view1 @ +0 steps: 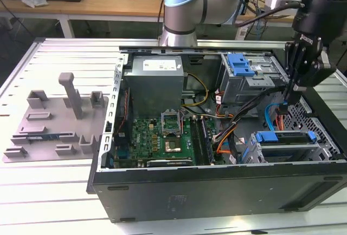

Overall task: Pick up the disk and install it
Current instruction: 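Insert the first disk wire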

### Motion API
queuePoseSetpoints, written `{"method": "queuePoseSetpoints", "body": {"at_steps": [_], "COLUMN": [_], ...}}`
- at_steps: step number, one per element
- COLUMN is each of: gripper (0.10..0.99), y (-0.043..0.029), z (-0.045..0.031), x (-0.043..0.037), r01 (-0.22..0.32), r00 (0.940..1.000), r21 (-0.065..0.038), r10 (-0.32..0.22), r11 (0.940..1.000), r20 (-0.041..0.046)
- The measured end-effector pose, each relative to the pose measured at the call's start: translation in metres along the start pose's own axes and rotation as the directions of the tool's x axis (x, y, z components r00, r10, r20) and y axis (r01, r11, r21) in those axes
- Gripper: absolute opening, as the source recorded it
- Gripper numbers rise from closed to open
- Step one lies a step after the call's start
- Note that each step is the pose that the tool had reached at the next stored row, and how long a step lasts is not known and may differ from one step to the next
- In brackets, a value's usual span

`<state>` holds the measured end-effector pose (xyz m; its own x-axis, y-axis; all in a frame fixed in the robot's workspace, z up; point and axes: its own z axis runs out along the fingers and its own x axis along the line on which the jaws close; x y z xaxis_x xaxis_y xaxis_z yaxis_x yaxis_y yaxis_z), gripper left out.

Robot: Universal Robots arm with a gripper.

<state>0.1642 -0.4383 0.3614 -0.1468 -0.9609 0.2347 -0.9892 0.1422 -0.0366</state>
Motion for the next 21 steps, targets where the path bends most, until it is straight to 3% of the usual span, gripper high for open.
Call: {"method": "queuePoseSetpoints", "body": {"at_steps": [3, 5, 9, 13, 15, 16, 17, 19, 21], "gripper": [0.165, 0.165, 0.165, 0.165, 0.165, 0.165, 0.165, 0.165, 0.165], "y": [-0.0014, -0.0022, -0.0060, -0.0078, -0.0088, -0.0091, -0.0095, -0.0097, -0.0098], "z": [0.0020, 0.0033, 0.0098, 0.0130, 0.0148, 0.0155, 0.0167, 0.0174, 0.0184], "x": [0.0094, 0.0146, 0.0409, 0.0532, 0.0596, 0.0617, 0.0651, 0.0668, 0.0688], "r01": [0.000, 0.000, 0.000, 0.001, 0.003, 0.003, 0.006, 0.012, 0.024], "r00": [0.9997, 0.9994, 0.9981, 0.9963, 0.9936, 0.9926, 0.9904, 0.9888, 0.9859], "r21": [-0.004, -0.005, -0.009, -0.012, -0.013, -0.014, -0.014, -0.014, -0.012], "r10": [0.000, 0.000, 0.000, 0.000, -0.001, -0.002, -0.004, -0.010, -0.022], "r11": [1.0000, 1.0000, 1.0000, 0.9999, 0.9999, 0.9999, 0.9999, 0.9998, 0.9996], "r20": [0.0249, 0.0338, 0.0615, 0.0862, 0.1125, 0.1216, 0.1379, 0.1492, 0.1659]}}
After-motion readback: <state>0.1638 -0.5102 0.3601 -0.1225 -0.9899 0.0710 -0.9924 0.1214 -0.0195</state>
